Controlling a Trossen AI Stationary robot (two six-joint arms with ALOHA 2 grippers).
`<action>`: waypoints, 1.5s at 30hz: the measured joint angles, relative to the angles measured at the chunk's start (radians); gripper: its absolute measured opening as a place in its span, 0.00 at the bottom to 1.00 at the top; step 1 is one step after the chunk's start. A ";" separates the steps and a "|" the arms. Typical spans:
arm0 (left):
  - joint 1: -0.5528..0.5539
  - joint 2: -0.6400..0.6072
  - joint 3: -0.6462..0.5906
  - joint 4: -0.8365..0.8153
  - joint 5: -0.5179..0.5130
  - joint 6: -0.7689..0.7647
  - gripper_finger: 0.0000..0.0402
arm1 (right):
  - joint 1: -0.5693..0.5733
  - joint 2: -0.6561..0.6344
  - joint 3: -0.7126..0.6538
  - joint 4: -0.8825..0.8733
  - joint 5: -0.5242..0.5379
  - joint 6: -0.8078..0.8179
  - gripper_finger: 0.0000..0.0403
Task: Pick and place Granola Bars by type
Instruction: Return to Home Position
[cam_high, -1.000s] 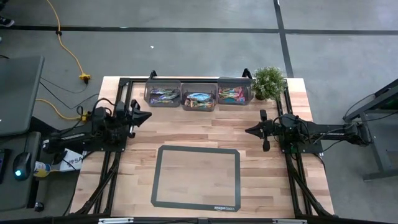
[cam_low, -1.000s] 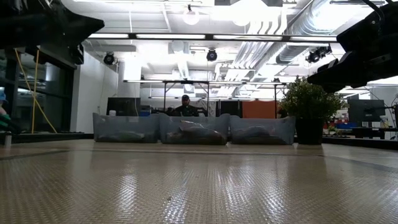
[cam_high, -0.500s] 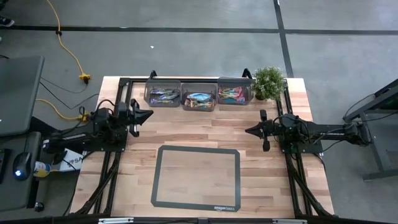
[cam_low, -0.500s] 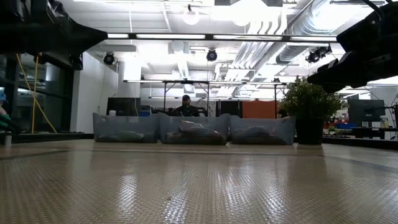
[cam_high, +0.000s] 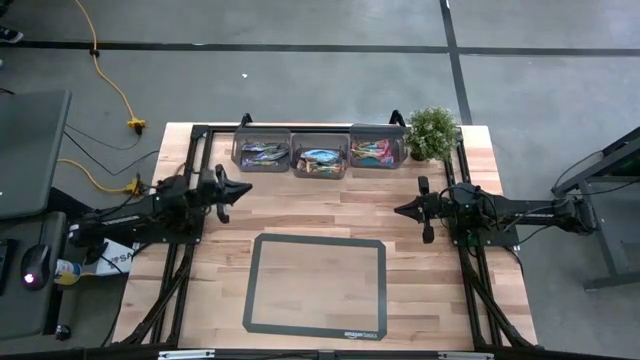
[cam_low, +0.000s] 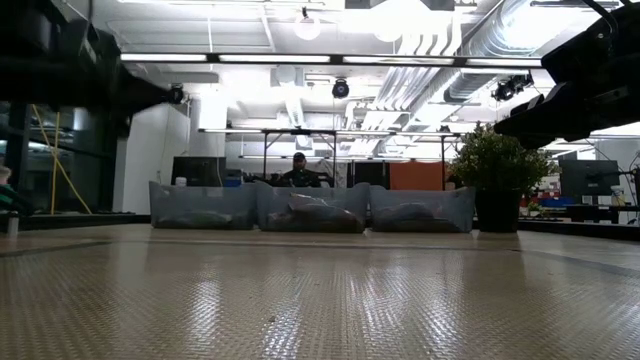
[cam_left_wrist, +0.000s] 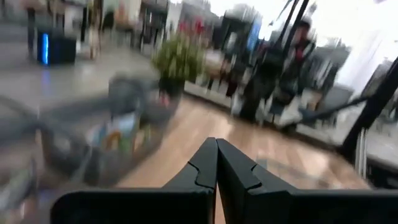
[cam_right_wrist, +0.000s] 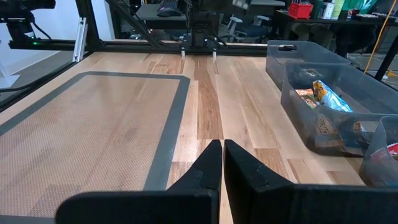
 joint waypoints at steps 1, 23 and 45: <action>0.000 0.001 0.000 -0.033 0.006 -0.012 0.00 | 0.000 0.000 0.000 0.000 0.000 0.000 0.00; 0.000 0.084 0.001 -0.002 0.309 0.099 0.00 | 0.000 0.000 0.000 0.000 0.000 0.000 0.00; 0.000 0.083 0.000 0.004 0.268 0.302 0.00 | 0.000 0.000 0.000 0.000 0.000 0.000 0.00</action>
